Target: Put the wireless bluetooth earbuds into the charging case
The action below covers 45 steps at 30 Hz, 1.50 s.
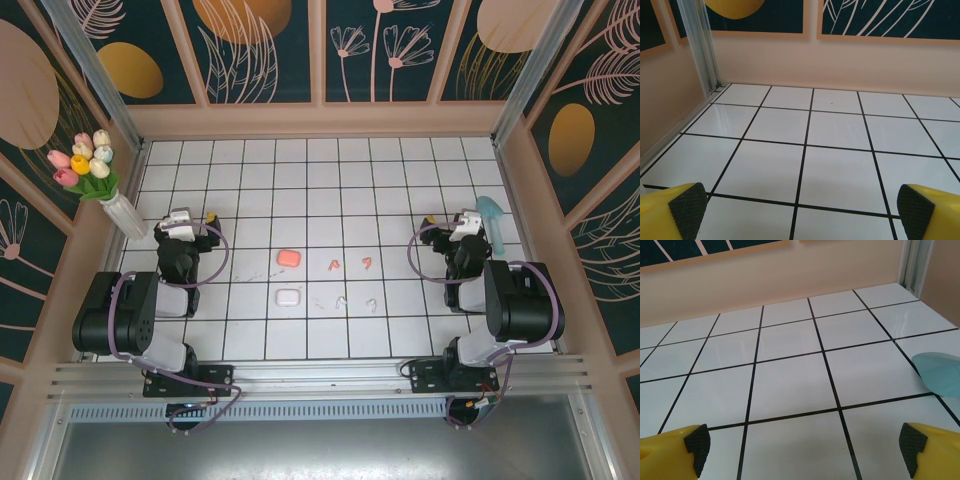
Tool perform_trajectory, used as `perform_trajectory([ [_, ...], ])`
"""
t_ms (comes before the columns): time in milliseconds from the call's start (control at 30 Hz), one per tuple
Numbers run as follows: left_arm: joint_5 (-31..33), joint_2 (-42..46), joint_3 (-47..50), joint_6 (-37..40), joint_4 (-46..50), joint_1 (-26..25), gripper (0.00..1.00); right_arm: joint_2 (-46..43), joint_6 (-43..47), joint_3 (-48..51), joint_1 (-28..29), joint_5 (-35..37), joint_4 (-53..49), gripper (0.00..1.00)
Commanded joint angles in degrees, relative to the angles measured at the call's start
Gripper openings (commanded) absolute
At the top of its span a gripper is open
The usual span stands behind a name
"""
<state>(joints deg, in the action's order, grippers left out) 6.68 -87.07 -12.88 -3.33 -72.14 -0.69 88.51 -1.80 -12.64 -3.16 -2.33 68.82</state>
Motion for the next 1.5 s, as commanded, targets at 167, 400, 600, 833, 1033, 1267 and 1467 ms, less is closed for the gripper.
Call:
perform_trajectory([
  [167,0.6,-0.1,-0.6,-1.0,-1.0,0.3,0.99,-0.2,0.1,-0.9,-0.4,-1.9,2.3,0.99],
  [400,2.6,8.8,-6.6,-1.5,16.4,0.4,0.99,-13.6,-3.0,-13.2,1.8,3.9,-29.9,0.99],
  [600,6.8,19.4,-11.5,-10.4,32.7,0.3,0.99,-22.9,-20.8,-22.3,1.4,5.3,-53.0,0.99],
  [833,2.7,26.3,-20.8,-28.3,59.4,0.3,0.99,-26.6,-23.8,-28.7,9.5,-4.9,-69.9,0.98],
  [1033,-4.8,32.8,-17.5,-40.8,67.3,0.2,0.99,-22.4,-35.9,-35.8,33.6,5.8,-84.4,0.89],
  [1267,-10.3,35.0,-11.6,-47.7,65.3,0.2,0.99,-6.5,-50.9,-48.6,57.4,16.8,-95.1,0.87],
  [1467,-10.3,26.6,-17.0,-45.3,68.3,0.2,0.99,10.6,-54.9,-62.0,66.2,17.6,-100.9,0.89],
])
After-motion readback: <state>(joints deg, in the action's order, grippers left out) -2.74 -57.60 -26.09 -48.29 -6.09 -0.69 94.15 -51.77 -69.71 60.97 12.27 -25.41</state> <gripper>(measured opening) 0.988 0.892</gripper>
